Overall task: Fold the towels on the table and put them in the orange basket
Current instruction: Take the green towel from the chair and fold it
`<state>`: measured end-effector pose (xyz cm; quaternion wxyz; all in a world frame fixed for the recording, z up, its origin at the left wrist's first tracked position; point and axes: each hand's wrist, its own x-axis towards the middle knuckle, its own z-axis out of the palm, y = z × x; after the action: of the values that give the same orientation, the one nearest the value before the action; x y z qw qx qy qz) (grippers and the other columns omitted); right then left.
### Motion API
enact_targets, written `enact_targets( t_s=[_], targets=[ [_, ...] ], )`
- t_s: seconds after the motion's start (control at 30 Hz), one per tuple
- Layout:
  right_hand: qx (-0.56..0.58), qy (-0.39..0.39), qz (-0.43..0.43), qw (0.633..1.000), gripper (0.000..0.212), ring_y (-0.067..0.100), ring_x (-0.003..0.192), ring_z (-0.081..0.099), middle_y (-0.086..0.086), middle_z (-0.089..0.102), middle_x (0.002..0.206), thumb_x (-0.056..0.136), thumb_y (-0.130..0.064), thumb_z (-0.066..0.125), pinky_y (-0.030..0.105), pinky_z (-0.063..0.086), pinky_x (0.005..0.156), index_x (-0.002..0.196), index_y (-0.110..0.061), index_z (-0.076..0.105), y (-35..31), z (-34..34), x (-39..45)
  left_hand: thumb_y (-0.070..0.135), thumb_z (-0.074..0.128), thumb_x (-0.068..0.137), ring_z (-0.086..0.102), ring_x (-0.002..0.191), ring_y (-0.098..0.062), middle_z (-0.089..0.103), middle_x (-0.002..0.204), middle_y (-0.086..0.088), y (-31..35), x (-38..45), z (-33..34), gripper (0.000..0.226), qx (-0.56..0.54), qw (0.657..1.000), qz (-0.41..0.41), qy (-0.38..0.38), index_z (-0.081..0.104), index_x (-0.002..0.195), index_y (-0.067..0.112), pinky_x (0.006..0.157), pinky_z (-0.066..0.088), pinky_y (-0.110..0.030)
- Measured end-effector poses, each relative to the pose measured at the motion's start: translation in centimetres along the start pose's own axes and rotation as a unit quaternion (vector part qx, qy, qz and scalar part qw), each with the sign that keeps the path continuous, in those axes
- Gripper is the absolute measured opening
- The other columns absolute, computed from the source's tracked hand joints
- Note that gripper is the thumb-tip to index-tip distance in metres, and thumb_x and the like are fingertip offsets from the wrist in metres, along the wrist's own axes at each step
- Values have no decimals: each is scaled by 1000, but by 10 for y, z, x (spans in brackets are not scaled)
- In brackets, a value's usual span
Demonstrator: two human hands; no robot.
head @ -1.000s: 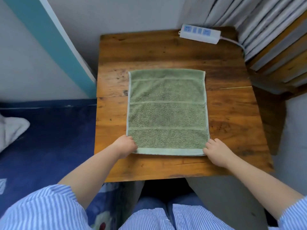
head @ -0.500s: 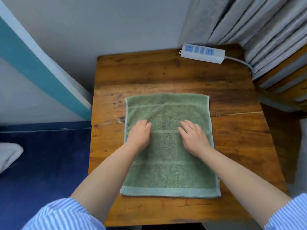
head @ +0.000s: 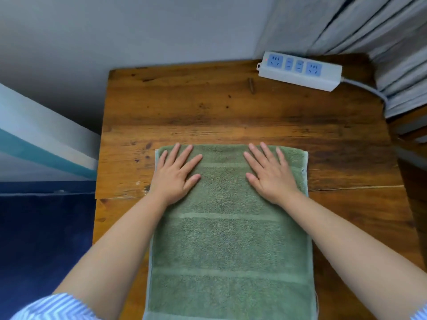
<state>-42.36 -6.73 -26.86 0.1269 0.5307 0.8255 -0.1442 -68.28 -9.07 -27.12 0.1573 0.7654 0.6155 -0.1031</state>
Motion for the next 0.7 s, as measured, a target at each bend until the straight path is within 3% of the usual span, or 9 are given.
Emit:
enact_targets(
  t_s=[0.07, 0.17, 0.3, 0.43, 0.5, 0.57, 0.7],
  targets=[
    [10, 5, 47, 999, 60, 14, 143, -12, -11, -18, 148, 91, -51, 8, 29, -20, 106, 145, -27, -2, 24, -5, -1, 75, -10, 72, -1, 145, -25, 5, 156, 3, -13, 4, -4, 86, -13, 999, -30, -3, 17, 144, 36, 116, 0, -40],
    [27, -14, 92, 995, 57, 15, 143, -11, -5, -7, 156, 95, -46, 13, 38, -14, 112, 146, -23, 1, 49, -11, -5, 51, 23, 94, -2, 145, -21, 5, 157, 2, -31, 9, -7, 55, -35, 995, -95, -2, 15, 145, 33, 116, 0, -41],
    [66, -10, 107, 992, 53, 16, 144, -1, -2, 5, 156, 98, -35, 20, 45, -9, 114, 147, -17, 8, 61, -27, -11, 29, 37, 96, 14, 142, -25, 21, 154, -6, -34, 12, -24, 49, -51, 992, -112, 36, 29, 143, 19, 115, 10, -42],
    [9, 7, 56, 998, 59, 24, 129, 33, 8, 39, 140, 87, -20, 46, 40, 20, 107, 142, -10, 26, 57, -47, -10, 13, 48, 85, 42, 119, -29, 50, 129, -13, -27, 24, -46, 47, -25, 996, -84, 33, 43, 132, 10, 103, 29, -41],
    [-28, -20, 67, 997, 59, 25, 122, 38, 7, 46, 131, 81, -14, 50, 40, 27, 100, 138, -10, 32, 55, -58, -6, 12, 49, 84, 45, 115, -28, 54, 122, -11, -23, 28, -56, 42, -17, 996, -87, -9, 48, 126, 12, 100, 33, -41],
    [-52, -43, 83, 994, 45, 27, 116, 41, 9, 51, 120, 79, -10, 51, 39, 31, 96, 125, -9, 47, 53, -70, -4, 10, 49, 85, 47, 111, -30, 55, 116, -13, -20, 27, -63, 35, -1, 995, -93, -36, 52, 120, 9, 93, 38, -40],
    [-45, -36, 84, 995, 28, 29, 108, 45, 11, 55, 107, 81, -6, 49, 38, 36, 92, 107, -7, 60, 52, -84, -14, 4, 46, 86, 48, 105, -32, 53, 109, -16, -16, 10, -75, 28, -1, 995, -97, -17, 55, 112, 5, 78, 44, -37]
  ],
)
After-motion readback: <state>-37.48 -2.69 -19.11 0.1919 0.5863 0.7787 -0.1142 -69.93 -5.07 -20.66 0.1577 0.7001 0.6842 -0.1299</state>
